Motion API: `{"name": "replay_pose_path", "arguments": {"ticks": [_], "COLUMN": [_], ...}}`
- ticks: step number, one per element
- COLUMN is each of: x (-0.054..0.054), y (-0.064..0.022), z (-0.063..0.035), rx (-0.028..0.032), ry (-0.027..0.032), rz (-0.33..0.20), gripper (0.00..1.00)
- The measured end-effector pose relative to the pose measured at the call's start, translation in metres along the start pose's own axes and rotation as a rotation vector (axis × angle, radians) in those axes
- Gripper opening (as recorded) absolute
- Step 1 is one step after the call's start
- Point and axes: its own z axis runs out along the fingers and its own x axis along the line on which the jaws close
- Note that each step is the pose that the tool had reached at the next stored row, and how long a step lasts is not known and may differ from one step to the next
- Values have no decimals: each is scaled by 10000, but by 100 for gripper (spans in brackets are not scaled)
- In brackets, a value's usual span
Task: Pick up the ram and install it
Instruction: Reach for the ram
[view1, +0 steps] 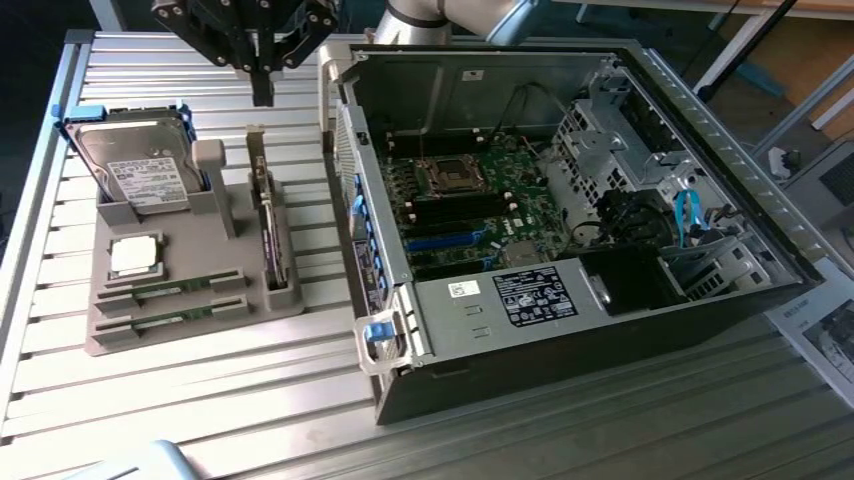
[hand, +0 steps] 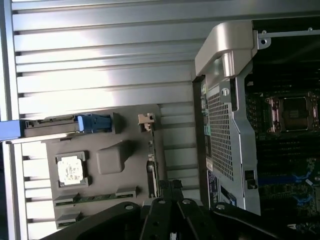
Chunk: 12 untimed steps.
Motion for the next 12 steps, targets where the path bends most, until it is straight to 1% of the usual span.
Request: {"name": "replay_pose_path", "arguments": {"ticks": [12], "x": [307], "y": [-23], "z": [-9], "rx": [0], "ry": [1], "rz": [-1], "gripper": [10]}}
